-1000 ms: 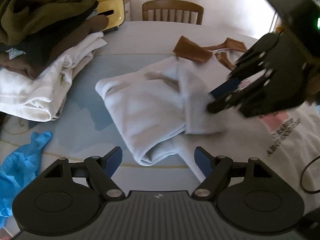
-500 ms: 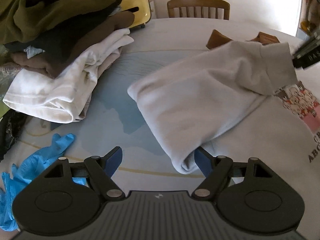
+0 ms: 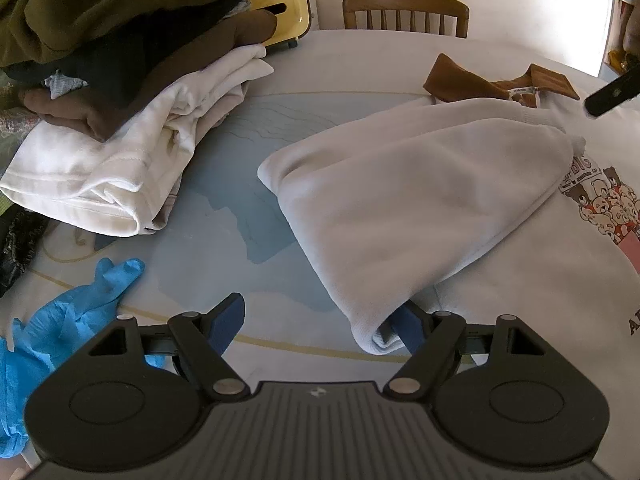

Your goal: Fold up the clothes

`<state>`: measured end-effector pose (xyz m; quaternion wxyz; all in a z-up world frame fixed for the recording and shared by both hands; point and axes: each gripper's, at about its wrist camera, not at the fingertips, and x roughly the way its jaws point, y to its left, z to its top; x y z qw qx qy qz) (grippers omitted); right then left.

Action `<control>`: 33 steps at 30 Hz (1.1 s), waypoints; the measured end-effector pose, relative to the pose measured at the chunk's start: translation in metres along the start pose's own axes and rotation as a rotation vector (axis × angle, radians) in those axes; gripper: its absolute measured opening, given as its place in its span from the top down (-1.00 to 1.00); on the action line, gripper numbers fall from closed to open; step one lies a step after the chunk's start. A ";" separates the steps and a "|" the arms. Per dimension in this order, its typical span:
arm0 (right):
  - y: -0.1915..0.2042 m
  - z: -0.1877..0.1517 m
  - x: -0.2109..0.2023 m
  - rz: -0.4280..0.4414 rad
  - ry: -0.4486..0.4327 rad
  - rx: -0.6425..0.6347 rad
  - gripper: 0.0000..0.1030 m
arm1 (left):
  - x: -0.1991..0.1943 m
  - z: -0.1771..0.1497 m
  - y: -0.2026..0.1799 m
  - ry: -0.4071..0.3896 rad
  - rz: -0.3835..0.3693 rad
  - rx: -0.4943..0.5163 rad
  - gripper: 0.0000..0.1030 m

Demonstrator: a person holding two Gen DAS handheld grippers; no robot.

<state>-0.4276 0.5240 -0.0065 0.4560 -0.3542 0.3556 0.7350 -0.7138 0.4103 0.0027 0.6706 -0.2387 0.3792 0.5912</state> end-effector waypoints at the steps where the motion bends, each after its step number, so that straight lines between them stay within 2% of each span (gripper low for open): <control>1: 0.000 0.001 0.010 -0.005 0.014 0.023 -1.00 | 0.000 0.000 0.000 0.001 -0.001 0.001 -0.53; 5: -0.003 0.006 0.039 -0.027 0.036 0.116 -1.00 | 0.002 0.001 0.001 0.003 -0.006 -0.009 -0.53; 8: 0.007 0.008 0.044 -0.031 0.030 0.105 -1.00 | 0.002 0.001 0.000 0.003 -0.004 -0.018 -0.53; 10: 0.012 0.008 0.042 -0.003 0.034 0.091 -1.00 | 0.002 0.001 -0.001 0.001 0.000 -0.019 -0.53; 14: 0.027 0.003 0.008 0.038 -0.027 0.021 -1.00 | 0.001 0.003 -0.003 -0.003 0.009 -0.019 -0.53; 17: 0.026 -0.001 -0.033 0.059 -0.097 0.025 -1.00 | -0.001 0.005 -0.007 -0.016 0.015 -0.008 -0.53; 20: 0.012 -0.004 -0.072 0.040 -0.171 0.075 -1.00 | -0.003 0.007 -0.012 -0.030 0.022 0.006 -0.53; 22: -0.005 -0.008 -0.091 -0.008 -0.201 0.109 -1.00 | -0.008 0.009 -0.020 -0.054 0.019 0.042 -0.53; 25: -0.040 -0.023 -0.097 -0.074 -0.171 0.190 -1.00 | -0.020 0.013 -0.036 -0.115 -0.012 0.134 -0.54; 28: -0.075 -0.039 -0.101 -0.139 -0.135 0.273 -1.00 | -0.030 0.016 -0.051 -0.150 -0.094 0.226 -0.54; 33: -0.104 -0.066 -0.072 -0.192 -0.039 0.367 -1.00 | -0.037 0.020 -0.067 -0.168 -0.222 0.352 -0.54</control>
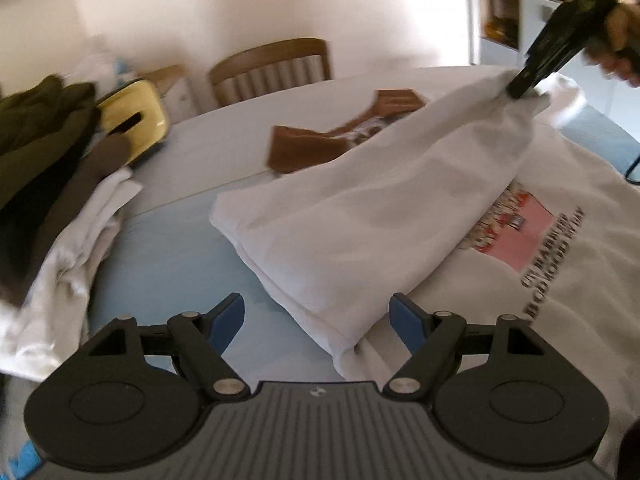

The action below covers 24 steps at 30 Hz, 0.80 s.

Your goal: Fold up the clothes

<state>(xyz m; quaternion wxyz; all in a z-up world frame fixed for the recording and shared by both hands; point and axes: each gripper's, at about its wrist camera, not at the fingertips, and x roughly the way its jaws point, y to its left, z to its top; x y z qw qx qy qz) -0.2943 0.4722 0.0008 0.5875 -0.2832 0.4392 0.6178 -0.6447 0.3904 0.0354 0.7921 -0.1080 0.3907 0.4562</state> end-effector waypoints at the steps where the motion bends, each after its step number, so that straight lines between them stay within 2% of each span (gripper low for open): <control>1: -0.002 -0.004 0.006 -0.007 0.012 0.006 -1.00 | 0.000 0.001 -0.001 -0.003 -0.017 0.013 -0.54; 7: -0.005 -0.008 0.024 -0.042 0.047 -0.009 -1.00 | 0.005 0.011 -0.006 -0.023 -0.114 0.052 -0.54; 9: -0.005 -0.010 0.021 -0.085 0.047 -0.043 -1.00 | 0.013 0.012 -0.016 -0.012 -0.154 0.072 -0.54; 13: 0.002 -0.018 0.003 -0.236 -0.015 -0.131 -1.00 | 0.035 0.002 -0.031 0.063 -0.183 0.112 -0.54; 16: 0.006 -0.035 -0.010 -0.162 -0.003 -0.168 -1.00 | 0.045 -0.008 -0.032 0.097 -0.187 0.101 -0.56; 18: 0.008 -0.053 -0.014 -0.157 0.028 -0.206 -1.00 | 0.046 -0.010 -0.028 0.095 -0.200 0.068 -0.59; 24: -0.010 -0.106 -0.020 -0.172 0.160 -0.144 -1.00 | 0.047 -0.008 -0.024 0.107 -0.213 0.066 -0.61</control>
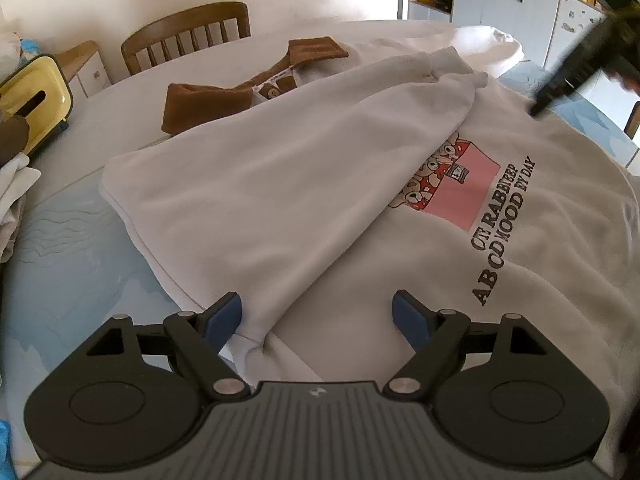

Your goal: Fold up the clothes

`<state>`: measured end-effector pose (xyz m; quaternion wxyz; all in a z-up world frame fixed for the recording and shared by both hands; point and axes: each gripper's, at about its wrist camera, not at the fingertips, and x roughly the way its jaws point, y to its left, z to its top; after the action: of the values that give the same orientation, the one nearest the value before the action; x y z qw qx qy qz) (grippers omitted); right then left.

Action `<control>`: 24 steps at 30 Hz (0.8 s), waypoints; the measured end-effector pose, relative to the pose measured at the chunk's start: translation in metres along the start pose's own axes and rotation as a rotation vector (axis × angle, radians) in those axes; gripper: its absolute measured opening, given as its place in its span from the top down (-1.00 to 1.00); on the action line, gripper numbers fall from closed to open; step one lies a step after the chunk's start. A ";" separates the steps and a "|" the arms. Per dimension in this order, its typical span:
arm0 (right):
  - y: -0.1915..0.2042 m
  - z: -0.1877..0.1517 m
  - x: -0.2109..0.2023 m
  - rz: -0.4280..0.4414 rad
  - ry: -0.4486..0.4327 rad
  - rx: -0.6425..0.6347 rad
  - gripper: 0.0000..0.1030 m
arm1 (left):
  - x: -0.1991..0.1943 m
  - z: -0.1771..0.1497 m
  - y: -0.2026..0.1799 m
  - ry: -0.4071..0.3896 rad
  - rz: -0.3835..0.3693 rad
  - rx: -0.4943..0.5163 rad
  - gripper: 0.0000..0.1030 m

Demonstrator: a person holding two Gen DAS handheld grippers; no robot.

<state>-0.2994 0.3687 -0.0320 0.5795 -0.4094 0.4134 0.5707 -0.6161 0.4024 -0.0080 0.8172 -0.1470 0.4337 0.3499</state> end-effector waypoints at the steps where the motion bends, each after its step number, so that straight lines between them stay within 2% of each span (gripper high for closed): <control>1: 0.001 -0.008 0.000 -0.014 0.020 0.000 -1.00 | 0.000 0.001 0.001 0.008 0.000 0.003 -0.62; 3: 0.005 -0.024 0.001 -0.019 0.045 0.010 -1.00 | 0.000 0.002 0.004 0.017 -0.004 0.015 -0.63; 6: 0.020 -0.038 0.000 0.023 0.049 0.016 -1.00 | -0.003 -0.002 0.009 0.019 -0.010 0.030 -0.63; 9: 0.040 -0.047 -0.003 0.029 0.040 -0.012 -1.00 | -0.005 -0.011 0.030 0.038 -0.027 -0.045 -0.66; 11: 0.049 -0.050 -0.004 0.026 0.033 -0.017 -1.00 | -0.009 -0.020 0.046 0.035 -0.012 -0.078 -0.68; 14: 0.049 -0.050 -0.008 0.032 0.033 -0.005 -1.00 | -0.016 -0.028 0.056 0.034 -0.015 -0.082 -0.68; 16: 0.034 -0.048 -0.016 0.036 0.015 0.046 -1.00 | -0.020 -0.031 0.057 0.030 -0.025 -0.075 -0.68; 19: 0.002 -0.037 -0.032 -0.014 -0.033 0.111 -1.00 | -0.026 -0.027 0.056 0.010 -0.051 -0.074 -0.65; 24: -0.082 -0.005 -0.047 -0.100 -0.081 0.232 -1.00 | -0.028 -0.006 0.049 -0.010 -0.089 -0.081 -0.65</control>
<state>-0.2182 0.3477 0.0107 0.6667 -0.3364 0.4319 0.5057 -0.6651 0.4215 0.0144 0.8274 -0.1975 0.4082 0.3312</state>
